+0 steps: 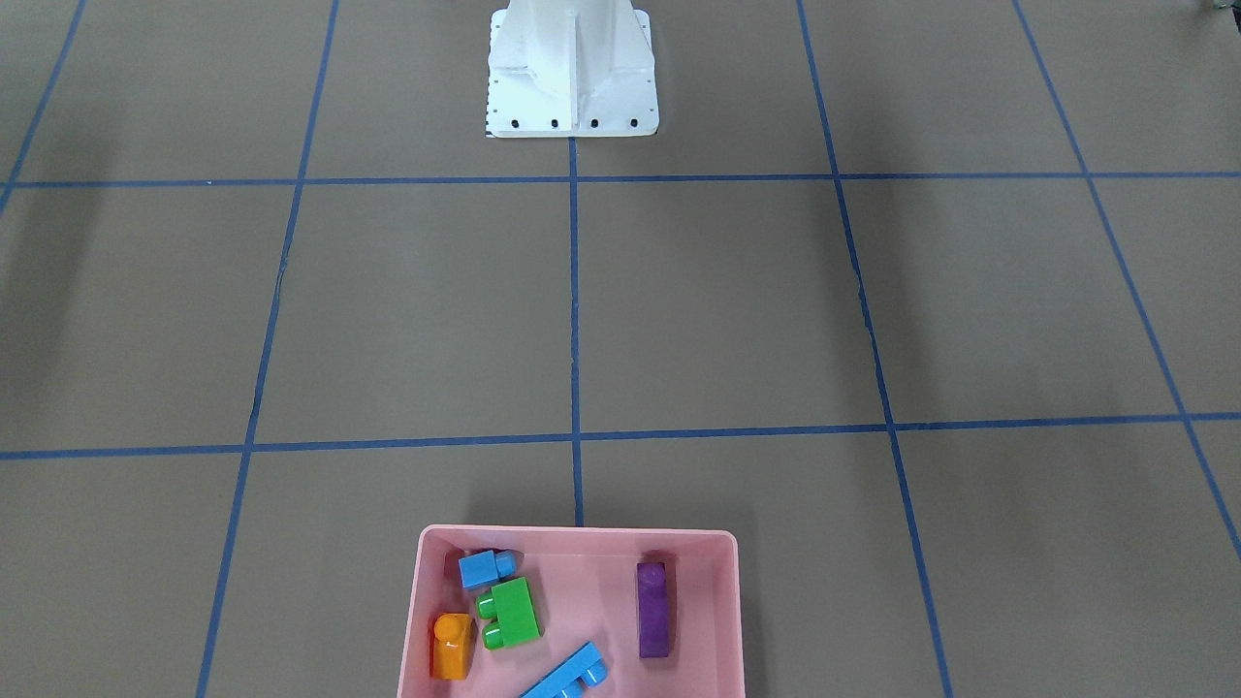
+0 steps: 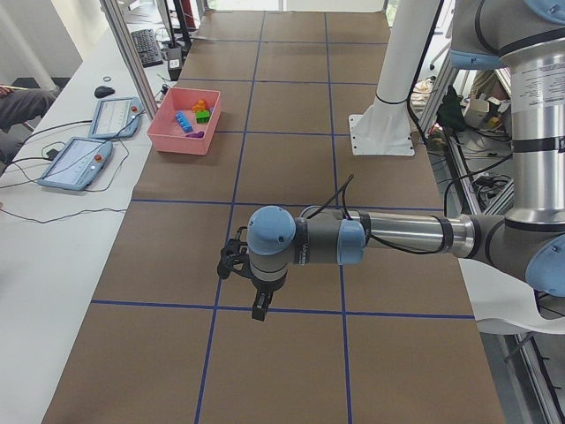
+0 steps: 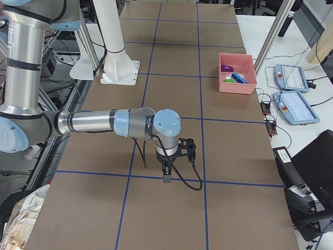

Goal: Put all blocks into box

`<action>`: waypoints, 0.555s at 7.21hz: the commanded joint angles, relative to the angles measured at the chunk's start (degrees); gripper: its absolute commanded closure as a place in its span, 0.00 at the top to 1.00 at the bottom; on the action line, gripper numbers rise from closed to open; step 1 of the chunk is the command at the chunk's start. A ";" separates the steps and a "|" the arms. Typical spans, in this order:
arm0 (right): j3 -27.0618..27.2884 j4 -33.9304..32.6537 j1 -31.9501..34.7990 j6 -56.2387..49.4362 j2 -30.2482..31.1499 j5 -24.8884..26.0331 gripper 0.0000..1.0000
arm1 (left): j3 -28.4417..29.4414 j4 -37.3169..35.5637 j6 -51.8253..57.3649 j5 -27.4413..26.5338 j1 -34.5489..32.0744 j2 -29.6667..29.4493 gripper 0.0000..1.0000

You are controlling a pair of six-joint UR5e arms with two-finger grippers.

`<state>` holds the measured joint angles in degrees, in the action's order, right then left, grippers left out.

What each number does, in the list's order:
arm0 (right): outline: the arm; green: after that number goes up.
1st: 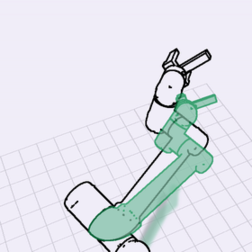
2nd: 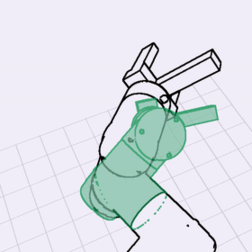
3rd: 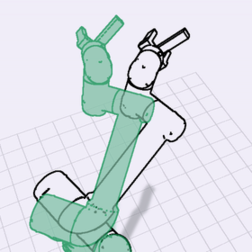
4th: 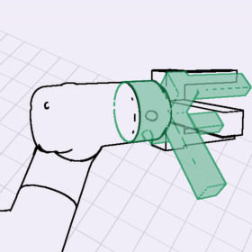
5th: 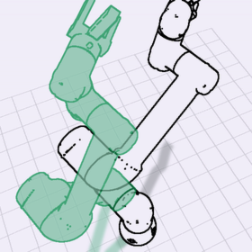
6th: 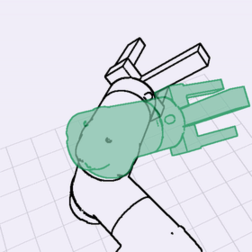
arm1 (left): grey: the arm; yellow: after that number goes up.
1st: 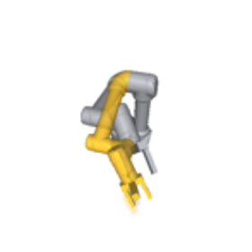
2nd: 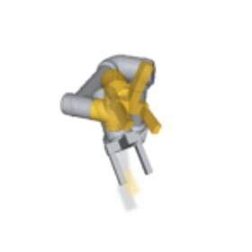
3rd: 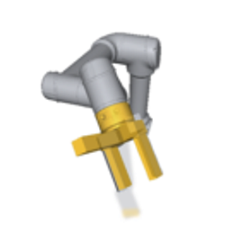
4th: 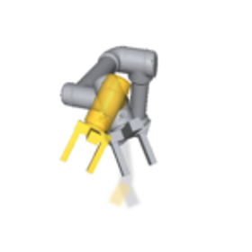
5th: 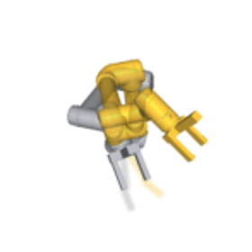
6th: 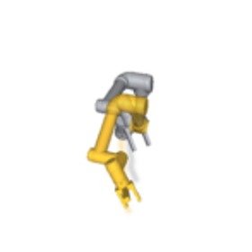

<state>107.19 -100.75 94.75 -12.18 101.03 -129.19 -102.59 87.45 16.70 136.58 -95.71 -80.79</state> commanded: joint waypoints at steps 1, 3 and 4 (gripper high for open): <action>-0.40 0.02 -0.01 -0.21 0.57 0.68 1.00 | 0.02 0.00 0.00 0.00 0.00 0.02 1.00; 0.03 0.02 -0.01 -0.13 0.48 0.43 1.00 | -0.07 0.00 0.08 0.00 0.00 0.02 1.00; 0.12 0.02 -0.01 -0.13 0.48 0.25 1.00 | -0.15 0.09 0.00 0.00 0.00 -0.07 1.00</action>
<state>107.13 -100.72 94.74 -12.34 101.50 -128.75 -102.65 87.48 16.76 136.58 -95.71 -80.78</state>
